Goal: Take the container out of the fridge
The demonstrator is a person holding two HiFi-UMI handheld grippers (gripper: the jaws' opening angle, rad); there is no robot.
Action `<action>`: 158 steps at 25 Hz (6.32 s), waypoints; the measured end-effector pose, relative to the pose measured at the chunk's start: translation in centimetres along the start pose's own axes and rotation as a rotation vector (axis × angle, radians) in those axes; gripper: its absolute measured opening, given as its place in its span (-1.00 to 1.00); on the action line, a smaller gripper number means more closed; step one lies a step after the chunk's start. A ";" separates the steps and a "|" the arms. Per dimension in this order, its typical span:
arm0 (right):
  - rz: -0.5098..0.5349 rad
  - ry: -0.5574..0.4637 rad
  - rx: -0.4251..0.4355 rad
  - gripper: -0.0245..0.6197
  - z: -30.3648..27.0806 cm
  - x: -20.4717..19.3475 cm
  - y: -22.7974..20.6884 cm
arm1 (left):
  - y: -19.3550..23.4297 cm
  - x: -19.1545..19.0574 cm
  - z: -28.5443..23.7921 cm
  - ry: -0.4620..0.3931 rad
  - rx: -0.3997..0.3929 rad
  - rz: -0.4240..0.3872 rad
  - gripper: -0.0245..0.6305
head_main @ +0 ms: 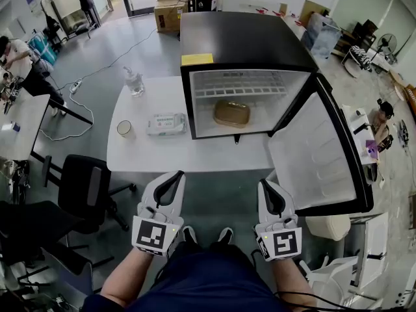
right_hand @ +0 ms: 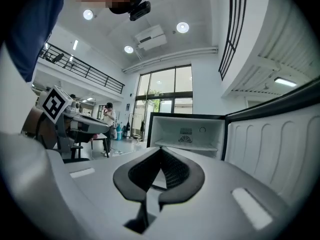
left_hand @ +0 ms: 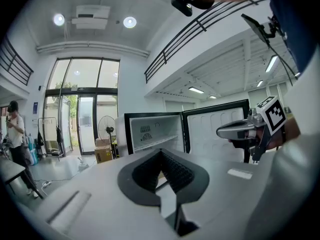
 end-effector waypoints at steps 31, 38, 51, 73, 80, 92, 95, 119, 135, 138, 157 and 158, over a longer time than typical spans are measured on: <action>-0.133 0.102 -0.007 -0.90 -7.3 -4.6 -7.3 | -0.6 -6.0 -21.7 0.224 -0.157 0.629 -0.73; -0.139 0.162 -0.099 -0.90 -10.4 -3.9 -7.0 | 0.2 -9.2 -28.6 0.328 -0.218 0.812 -0.73; -0.149 0.274 -0.131 -0.90 -14.1 -4.3 -5.6 | -0.7 -13.8 -37.1 0.458 -0.381 1.177 -0.55; -0.152 0.336 0.101 -0.90 -15.4 -6.9 -9.3 | -0.2 -14.9 -41.3 0.289 -0.078 1.506 -0.55; -0.167 0.353 0.090 -0.90 -14.2 -7.8 -9.9 | -0.5 -15.4 -42.1 0.291 -0.081 1.490 -0.56; -0.168 0.341 0.117 -0.90 -13.8 -8.4 -8.7 | -0.4 -15.7 -40.3 0.292 -0.147 1.424 -0.78; -0.173 0.337 0.121 -0.90 -13.9 -8.5 -8.5 | -0.4 -15.9 -39.3 0.315 -0.156 1.410 -0.78; -0.131 0.311 0.248 -0.90 -14.0 -8.9 -7.0 | -2.0 -19.1 -25.9 0.516 -0.241 1.256 -0.78; -0.105 0.290 0.261 -0.90 -18.5 -5.5 1.2 | 10.5 -25.0 -15.5 0.488 -0.119 1.325 -0.78; -0.096 0.289 0.270 -0.90 -19.2 -5.1 3.0 | 12.4 -26.0 -14.4 0.449 -0.092 1.370 -0.78; -0.102 0.290 0.286 -0.90 -21.0 -4.5 7.3 | 19.9 -28.3 -12.0 0.284 0.053 1.514 -0.78; -0.105 0.290 0.285 -0.90 -21.0 -4.5 7.3 | 20.0 -28.3 -11.9 0.280 0.056 1.517 -0.78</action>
Point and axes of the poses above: the fingertips, and each gripper's own axes: z backward along the fingers, y to its left, x out of its top, the point moved 7 cm from there along z, backward along the fingers, and after that the axes turned 10 degrees about y, right-handed, at the moved point
